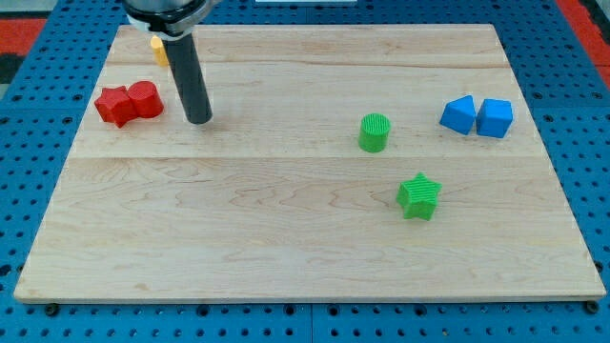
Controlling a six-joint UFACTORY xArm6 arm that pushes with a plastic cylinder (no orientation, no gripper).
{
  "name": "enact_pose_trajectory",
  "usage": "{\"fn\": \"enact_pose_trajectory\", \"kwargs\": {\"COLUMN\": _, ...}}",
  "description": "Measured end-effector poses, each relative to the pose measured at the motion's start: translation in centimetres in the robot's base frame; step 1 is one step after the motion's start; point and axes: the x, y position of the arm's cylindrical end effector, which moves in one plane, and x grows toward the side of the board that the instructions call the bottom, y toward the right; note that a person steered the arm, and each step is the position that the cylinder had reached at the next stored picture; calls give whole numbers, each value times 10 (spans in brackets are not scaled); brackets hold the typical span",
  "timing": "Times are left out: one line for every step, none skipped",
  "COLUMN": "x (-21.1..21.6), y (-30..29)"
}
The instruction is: Separate the red star from the red circle
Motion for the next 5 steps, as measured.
{"fn": "enact_pose_trajectory", "kwargs": {"x": 52, "y": -21}}
{"fn": "enact_pose_trajectory", "kwargs": {"x": 77, "y": -136}}
{"fn": "enact_pose_trajectory", "kwargs": {"x": 76, "y": -176}}
{"fn": "enact_pose_trajectory", "kwargs": {"x": 38, "y": -175}}
{"fn": "enact_pose_trajectory", "kwargs": {"x": 35, "y": -176}}
